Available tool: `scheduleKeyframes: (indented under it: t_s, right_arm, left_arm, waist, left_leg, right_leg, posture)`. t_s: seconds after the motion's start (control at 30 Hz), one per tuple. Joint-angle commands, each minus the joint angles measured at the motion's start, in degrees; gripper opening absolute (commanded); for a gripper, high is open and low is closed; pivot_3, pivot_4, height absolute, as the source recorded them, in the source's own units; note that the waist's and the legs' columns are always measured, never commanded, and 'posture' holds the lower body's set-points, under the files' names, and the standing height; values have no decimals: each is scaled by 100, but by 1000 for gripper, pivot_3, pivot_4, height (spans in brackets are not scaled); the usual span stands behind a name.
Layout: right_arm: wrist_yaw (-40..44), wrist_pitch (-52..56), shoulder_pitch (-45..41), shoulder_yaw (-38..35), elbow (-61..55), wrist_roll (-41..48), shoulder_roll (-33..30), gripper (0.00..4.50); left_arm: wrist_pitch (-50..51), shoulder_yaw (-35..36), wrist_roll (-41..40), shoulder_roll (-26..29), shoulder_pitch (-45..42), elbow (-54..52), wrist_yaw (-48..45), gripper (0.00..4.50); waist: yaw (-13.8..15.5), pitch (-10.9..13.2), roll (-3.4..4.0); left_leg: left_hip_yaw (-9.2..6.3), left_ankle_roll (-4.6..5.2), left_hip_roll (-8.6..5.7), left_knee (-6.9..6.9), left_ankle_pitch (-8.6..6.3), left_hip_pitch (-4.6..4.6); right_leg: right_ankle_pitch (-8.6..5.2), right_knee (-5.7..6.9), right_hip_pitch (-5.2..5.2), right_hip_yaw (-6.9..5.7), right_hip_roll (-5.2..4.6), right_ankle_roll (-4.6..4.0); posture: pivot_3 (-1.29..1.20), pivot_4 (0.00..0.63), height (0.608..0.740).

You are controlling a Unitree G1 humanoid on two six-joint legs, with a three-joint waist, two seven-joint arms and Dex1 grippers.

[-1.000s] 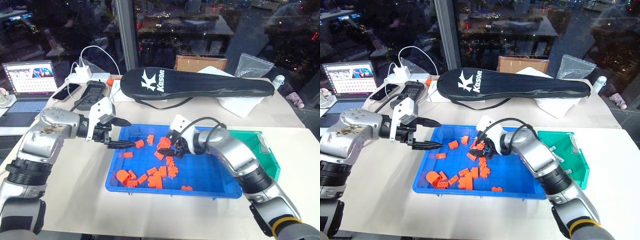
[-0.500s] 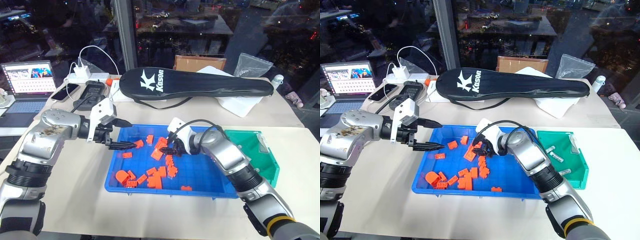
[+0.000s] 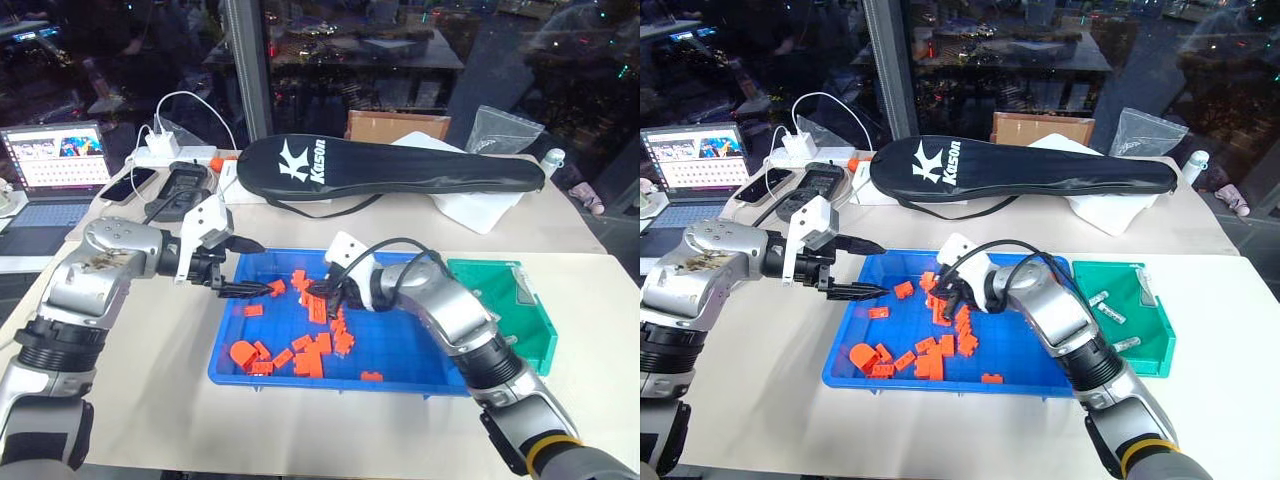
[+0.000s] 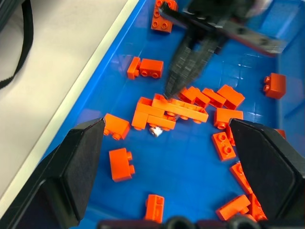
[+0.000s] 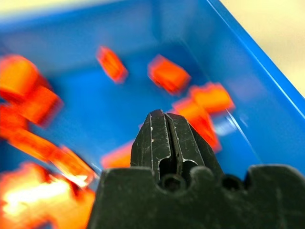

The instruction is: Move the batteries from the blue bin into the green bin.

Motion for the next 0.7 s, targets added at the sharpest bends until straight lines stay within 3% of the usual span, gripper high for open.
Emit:
scheduleKeyframes:
  t_s: [0.03,0.1,0.2,0.53,0.6,0.7]
  right_arm:
    - [-30,9,-32,-7,-236,-29,-63,46]
    - [-149,126,-60,-111,-229,-36,-51,46]
    - [-238,423,-120,-281,-333,62,-115,789]
    - [-1251,2353,148,-1401,-797,674,742,4178]
    - [-1403,2614,401,-1513,-923,791,954,4178]
    - [-2299,2535,800,-2057,-813,576,1693,4178]
  left_arm:
    - [-110,42,17,20,-121,-41,-43,4500]
    - [-113,43,26,22,-119,-36,-55,4500]
    - [-110,40,30,28,-106,-41,-72,4500]
    - [-124,27,55,22,-125,-7,-126,4500]
    - [-109,37,52,25,-123,-17,-133,4500]
    - [-52,82,15,60,-115,-46,-161,4500]
  waist:
    - [5,0,0]
    - [20,0,0]
    - [14,0,0]
    - [0,-1,-1]
    - [-1,-1,-1]
    - [5,-3,-5]
  left_leg:
    - [0,0,0,0,0,0]
    - [0,0,0,1,0,-1]
    - [0,0,0,1,0,-1]
    - [0,0,2,-4,0,-1]
    - [0,0,2,-4,0,-1]
    - [0,0,3,-3,0,-2]
  right_leg:
    - [0,0,0,0,0,0]
    - [0,0,0,-1,-1,0]
    - [0,-1,-1,0,-1,0]
    - [2,6,-7,-1,0,-4]
    - [2,6,-7,-1,1,-4]
    - [2,4,-7,-2,1,-4]
  posture:
    - [0,150,740]
    - [0,150,740]
    - [0,150,740]
    - [0,150,740]
    - [0,150,740]
    - [0,150,740]
